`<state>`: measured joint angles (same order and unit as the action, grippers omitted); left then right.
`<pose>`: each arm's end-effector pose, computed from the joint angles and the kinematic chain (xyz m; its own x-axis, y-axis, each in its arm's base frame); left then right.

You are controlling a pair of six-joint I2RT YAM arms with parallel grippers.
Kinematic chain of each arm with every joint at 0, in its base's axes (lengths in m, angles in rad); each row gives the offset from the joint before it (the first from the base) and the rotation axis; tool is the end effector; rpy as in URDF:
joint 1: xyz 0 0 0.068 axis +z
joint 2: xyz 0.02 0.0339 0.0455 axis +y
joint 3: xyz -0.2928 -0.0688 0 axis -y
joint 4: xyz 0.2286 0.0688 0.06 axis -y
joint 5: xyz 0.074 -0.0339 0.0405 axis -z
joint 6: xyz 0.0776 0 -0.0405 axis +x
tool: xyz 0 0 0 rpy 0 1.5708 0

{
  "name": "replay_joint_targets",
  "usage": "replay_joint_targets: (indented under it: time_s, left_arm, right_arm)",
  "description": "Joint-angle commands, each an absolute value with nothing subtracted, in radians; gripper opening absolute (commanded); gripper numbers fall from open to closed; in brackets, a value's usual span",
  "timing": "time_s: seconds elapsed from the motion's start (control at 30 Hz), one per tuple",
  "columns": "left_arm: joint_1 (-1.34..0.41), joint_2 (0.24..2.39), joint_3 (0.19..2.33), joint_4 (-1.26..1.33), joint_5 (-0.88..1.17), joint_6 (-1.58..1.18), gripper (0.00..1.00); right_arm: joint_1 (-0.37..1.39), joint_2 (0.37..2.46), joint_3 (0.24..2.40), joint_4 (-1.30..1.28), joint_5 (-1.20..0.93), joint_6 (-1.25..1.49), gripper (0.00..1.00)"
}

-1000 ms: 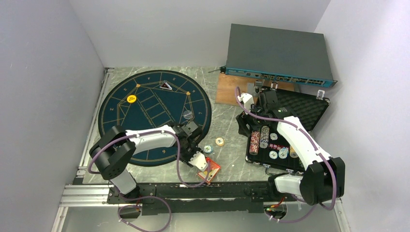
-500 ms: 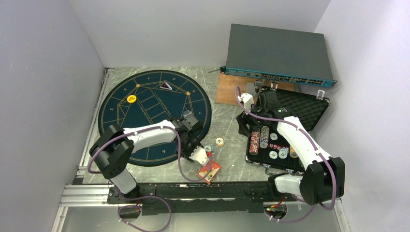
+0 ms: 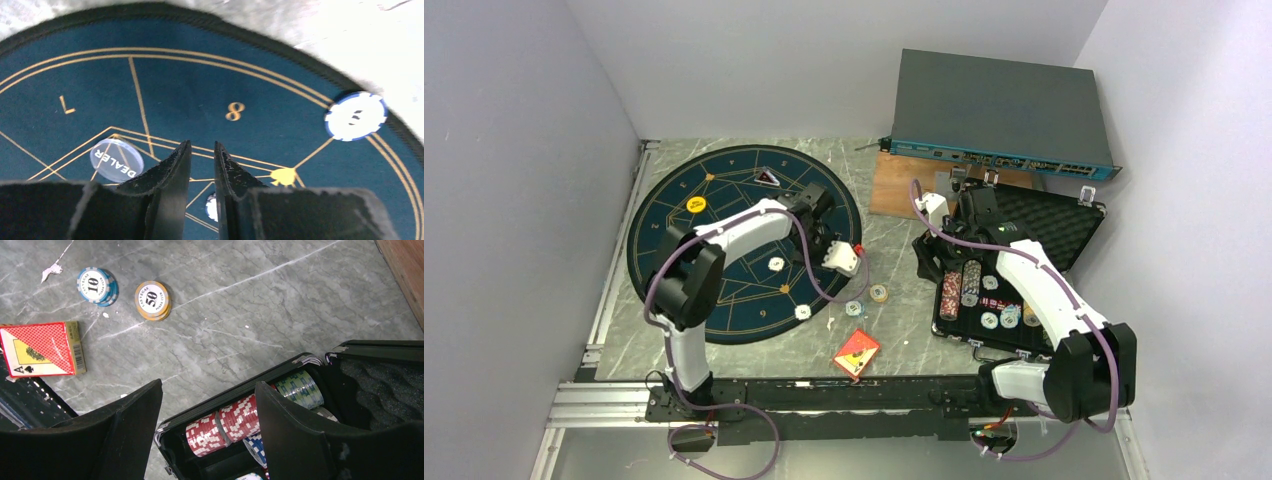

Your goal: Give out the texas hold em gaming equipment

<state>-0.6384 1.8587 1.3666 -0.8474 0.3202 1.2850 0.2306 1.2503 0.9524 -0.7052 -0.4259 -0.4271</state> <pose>0.2800 -0.2382 0.1954 0.3779 0.8536 -0.3586 0.9258 -0.3537 0.1336 0.2280 0.0865 0.2597 -0.5713 -0.5216 -0.6337 -0.7263 0.6809 0.0943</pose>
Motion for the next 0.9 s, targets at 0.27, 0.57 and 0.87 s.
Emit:
replay_joint_targets:
  time_s: [0.27, 0.57, 0.87]
  left_arm:
    - [-0.59, 1.777, 1.331, -0.856, 0.403, 1.332, 0.73]
    - [-0.69, 1.612, 1.05, -0.719, 0.359, 1.216, 0.87]
    - [-0.733, 1.614, 0.975, -0.642, 0.34, 1.164, 0.85]
  right_arm:
    - [0.227, 1.259, 0.952, -0.672, -0.438, -0.446, 0.72]
    - [0.227, 1.268, 0.955, -0.675, -0.446, -0.446, 0.72]
    - [0.227, 1.264, 0.953, -0.676, -0.449, -0.449, 0.72]
